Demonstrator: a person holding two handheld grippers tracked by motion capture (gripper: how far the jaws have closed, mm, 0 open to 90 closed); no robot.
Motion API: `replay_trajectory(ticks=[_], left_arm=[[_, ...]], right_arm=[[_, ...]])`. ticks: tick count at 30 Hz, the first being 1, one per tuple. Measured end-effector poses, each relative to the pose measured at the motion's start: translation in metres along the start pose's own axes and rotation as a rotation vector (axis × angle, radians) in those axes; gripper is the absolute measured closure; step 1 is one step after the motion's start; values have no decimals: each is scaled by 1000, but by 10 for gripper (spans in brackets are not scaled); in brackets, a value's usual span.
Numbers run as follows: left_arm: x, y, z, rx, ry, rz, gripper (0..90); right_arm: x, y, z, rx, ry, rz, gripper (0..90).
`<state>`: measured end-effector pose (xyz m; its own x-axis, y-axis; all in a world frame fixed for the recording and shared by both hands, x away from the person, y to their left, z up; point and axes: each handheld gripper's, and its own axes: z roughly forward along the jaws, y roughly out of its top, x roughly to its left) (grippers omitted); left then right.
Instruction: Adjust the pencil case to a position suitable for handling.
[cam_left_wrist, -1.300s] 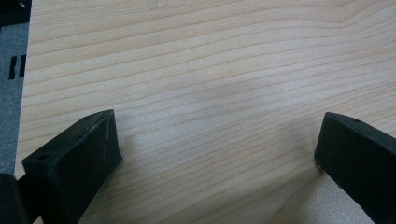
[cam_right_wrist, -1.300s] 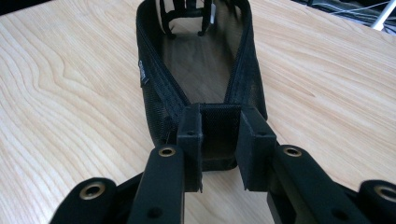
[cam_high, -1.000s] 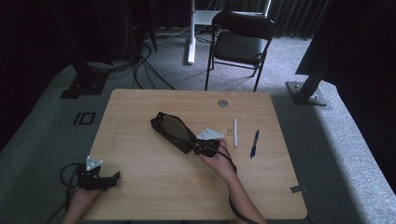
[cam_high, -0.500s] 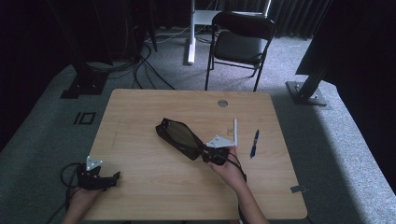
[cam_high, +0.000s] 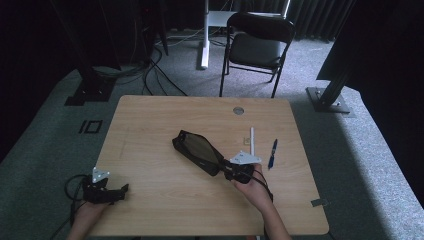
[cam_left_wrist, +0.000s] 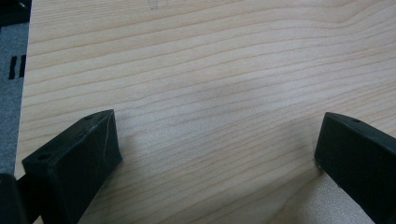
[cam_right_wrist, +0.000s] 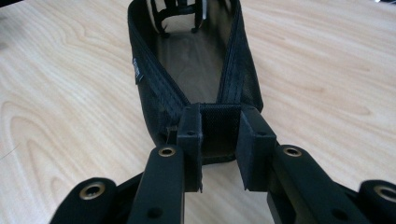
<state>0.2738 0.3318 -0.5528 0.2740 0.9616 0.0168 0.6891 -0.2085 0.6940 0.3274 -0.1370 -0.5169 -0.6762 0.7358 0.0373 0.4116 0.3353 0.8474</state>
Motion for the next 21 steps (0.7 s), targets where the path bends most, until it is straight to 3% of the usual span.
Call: replay_trajectory(ticks=[21], left_arm=[[0,0,0,1,0,2,3]], right_arm=[[-5,-24,-38,1,-3,22,733]])
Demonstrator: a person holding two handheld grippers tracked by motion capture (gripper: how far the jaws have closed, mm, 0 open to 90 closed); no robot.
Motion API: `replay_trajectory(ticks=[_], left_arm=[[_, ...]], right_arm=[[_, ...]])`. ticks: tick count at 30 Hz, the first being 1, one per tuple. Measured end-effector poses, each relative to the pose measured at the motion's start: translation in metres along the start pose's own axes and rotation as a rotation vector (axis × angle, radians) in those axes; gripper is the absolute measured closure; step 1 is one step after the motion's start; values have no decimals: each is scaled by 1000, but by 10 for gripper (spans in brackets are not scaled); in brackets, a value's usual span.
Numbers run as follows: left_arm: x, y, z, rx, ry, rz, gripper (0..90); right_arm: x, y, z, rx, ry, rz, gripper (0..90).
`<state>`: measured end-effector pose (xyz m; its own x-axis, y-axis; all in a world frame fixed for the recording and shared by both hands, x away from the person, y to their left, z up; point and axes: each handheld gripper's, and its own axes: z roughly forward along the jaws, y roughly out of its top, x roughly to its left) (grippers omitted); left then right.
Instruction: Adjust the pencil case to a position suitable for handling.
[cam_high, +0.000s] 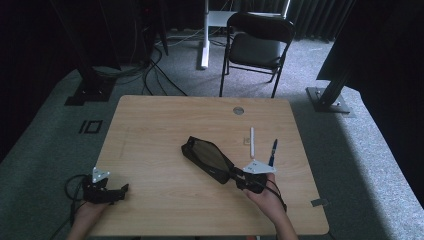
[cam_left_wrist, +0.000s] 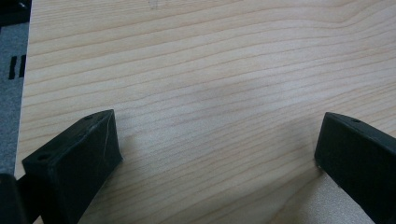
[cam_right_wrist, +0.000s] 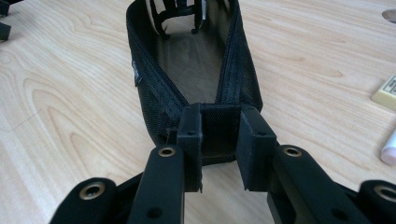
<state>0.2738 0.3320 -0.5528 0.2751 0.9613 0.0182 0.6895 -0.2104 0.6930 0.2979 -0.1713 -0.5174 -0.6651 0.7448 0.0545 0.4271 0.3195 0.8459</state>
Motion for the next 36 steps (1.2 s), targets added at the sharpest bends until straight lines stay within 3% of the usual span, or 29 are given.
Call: replay_trajectory(ticks=[36], left_arm=[[0,0,0,0,0,0,4]], right_arm=[[0,-36,-59,8,-24,28,732]])
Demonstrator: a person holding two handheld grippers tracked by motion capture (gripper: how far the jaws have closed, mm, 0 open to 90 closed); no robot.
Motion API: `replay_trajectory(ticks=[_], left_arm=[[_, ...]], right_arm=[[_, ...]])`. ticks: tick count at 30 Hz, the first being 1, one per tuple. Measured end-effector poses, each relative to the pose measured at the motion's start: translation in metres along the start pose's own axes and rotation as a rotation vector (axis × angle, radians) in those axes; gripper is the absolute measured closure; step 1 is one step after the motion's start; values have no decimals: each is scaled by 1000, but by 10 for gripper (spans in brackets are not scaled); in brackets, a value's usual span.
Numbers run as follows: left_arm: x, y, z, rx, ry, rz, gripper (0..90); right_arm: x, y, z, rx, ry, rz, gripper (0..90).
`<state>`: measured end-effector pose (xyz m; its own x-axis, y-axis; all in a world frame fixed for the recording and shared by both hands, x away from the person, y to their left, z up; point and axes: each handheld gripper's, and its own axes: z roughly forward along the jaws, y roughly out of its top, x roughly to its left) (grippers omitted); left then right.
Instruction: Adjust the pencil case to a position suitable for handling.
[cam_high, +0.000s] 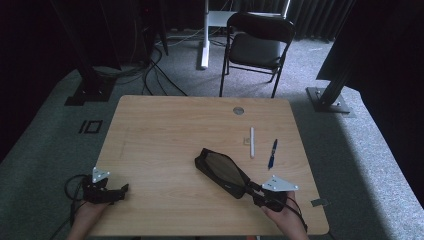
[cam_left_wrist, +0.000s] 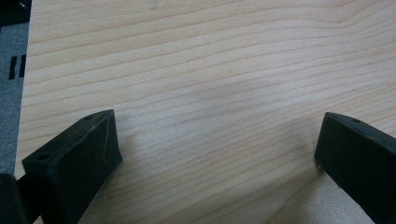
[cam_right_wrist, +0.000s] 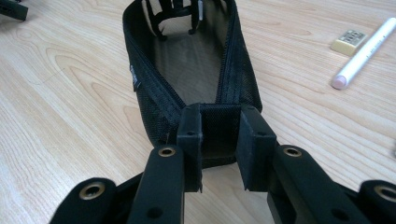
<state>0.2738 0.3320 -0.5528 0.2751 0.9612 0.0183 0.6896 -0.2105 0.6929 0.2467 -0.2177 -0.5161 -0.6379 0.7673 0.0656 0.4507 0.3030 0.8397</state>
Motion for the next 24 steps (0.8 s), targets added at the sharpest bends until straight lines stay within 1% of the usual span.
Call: replay_trajectory(ticks=[4,5,8,11,14,16,17,18,20,22,24], left_arm=[[0,0,0,0,0,0,3],[0,0,0,0,0,0,3],[0,0,0,0,0,0,3],[0,0,0,0,0,0,3],[0,0,0,-1,0,0,3],[0,0,0,0,0,0,3],[0,0,0,0,0,0,3],[0,0,0,0,0,0,3],[0,0,0,0,0,0,3],[0,0,0,0,0,0,3],[0,0,0,0,0,0,4]], right_arm=[[-2,-4,-5,10,-5,5,733],[-3,-5,-6,11,-5,1,733],[-6,-7,-10,13,-20,3,732],[-9,-9,-13,12,-29,18,731],[-10,-9,-14,7,-29,18,728],[-10,-7,-15,-2,-25,18,705],[-10,-6,-15,-9,-22,26,681],[-10,-4,-15,-23,-18,29,672],[-11,-2,-16,-41,-3,38,624],[-11,0,-16,-58,2,47,605],[-11,4,-17,-66,0,41,577]])
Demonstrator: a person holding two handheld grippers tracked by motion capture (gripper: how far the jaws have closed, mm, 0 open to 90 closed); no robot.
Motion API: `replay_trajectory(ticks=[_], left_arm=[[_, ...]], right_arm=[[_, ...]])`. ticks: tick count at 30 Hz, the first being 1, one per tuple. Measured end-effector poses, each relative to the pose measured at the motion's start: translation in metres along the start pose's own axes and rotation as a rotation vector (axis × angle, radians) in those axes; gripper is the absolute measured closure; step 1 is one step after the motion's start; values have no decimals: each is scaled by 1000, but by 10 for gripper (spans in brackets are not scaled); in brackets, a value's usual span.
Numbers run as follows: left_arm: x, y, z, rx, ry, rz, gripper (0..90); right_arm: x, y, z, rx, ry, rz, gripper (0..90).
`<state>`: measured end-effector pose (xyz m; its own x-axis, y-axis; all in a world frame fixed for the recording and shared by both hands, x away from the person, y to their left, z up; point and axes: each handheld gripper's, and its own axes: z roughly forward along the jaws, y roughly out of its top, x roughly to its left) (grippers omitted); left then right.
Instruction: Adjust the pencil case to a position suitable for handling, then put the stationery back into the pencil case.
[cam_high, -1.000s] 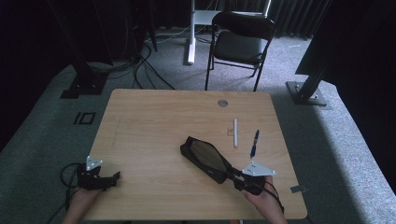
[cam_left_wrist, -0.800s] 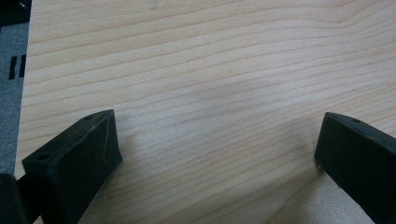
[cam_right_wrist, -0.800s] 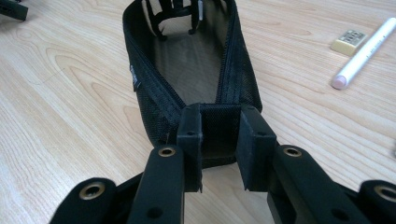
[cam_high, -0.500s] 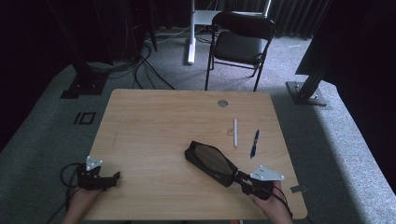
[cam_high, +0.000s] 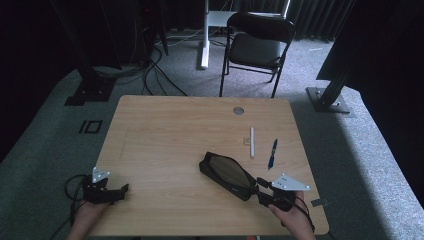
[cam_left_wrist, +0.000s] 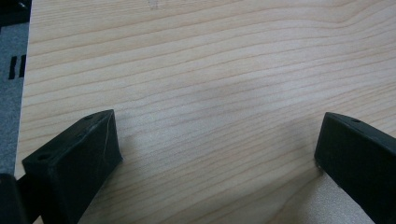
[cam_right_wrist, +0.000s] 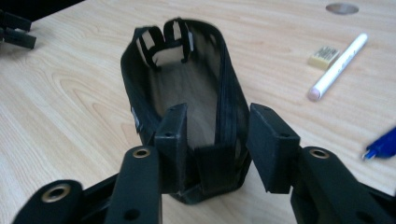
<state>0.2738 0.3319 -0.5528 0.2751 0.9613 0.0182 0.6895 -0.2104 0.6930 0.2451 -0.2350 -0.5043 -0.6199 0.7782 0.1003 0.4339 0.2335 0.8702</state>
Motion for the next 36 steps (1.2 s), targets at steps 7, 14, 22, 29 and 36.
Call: replay_trajectory(ticks=[7,14,22,29,36], left_arm=[[0,0,0,0,0,0,4],[0,0,0,0,0,0,3],[0,0,0,0,0,0,4],[0,0,0,0,0,0,3],[0,0,0,-1,0,-2,4]], right_arm=[[0,16,-1,-49,-11,2,511],[-4,29,0,-96,-40,-10,475],[-10,42,7,-121,-68,-19,388],[-28,50,12,-128,-162,1,349],[-48,51,18,-120,-238,30,317]])
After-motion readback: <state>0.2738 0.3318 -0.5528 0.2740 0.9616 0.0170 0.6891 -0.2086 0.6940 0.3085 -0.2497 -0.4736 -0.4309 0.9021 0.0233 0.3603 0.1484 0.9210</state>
